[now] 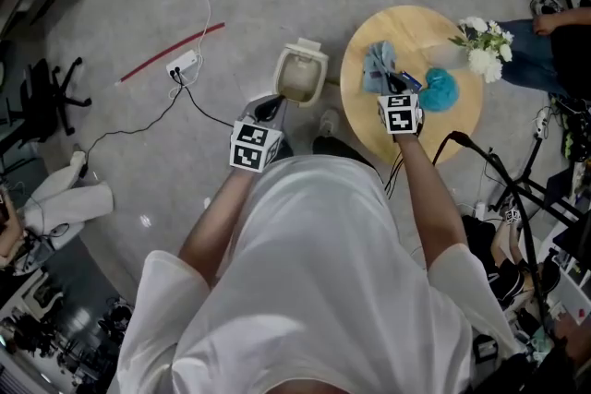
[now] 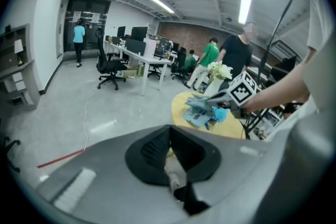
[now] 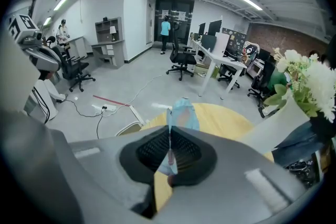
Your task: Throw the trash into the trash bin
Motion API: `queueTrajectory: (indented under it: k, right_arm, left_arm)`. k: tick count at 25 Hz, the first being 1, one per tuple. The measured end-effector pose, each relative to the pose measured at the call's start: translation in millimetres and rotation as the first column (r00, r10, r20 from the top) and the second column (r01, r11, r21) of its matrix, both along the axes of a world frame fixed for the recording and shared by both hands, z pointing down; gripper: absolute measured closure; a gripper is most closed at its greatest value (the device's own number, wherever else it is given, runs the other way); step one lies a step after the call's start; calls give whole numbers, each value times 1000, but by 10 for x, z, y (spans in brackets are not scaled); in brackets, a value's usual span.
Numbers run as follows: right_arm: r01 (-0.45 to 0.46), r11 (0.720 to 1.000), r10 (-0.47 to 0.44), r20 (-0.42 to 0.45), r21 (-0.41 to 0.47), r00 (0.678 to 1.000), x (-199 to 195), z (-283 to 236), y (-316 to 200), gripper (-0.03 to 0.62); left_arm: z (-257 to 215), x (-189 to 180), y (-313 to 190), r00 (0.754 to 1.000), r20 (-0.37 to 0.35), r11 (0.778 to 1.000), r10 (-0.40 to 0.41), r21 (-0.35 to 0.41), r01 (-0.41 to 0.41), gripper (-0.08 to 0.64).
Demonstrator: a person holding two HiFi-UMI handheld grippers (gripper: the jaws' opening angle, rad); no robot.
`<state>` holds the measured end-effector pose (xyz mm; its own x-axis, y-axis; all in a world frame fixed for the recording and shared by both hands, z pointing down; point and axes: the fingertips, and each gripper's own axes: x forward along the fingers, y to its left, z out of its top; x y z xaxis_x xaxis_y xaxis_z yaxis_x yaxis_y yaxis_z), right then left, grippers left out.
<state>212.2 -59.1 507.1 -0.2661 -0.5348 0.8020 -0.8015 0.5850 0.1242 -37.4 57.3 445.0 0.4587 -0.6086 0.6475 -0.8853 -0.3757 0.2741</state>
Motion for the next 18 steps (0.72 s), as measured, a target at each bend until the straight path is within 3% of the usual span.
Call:
queueTrajectory:
  k: [18]
  right_arm:
    - [72, 997, -70, 83, -19, 994, -753, 10, 476, 588]
  left_arm:
    - [119, -415, 276, 999, 0, 999, -46, -15, 46, 555]
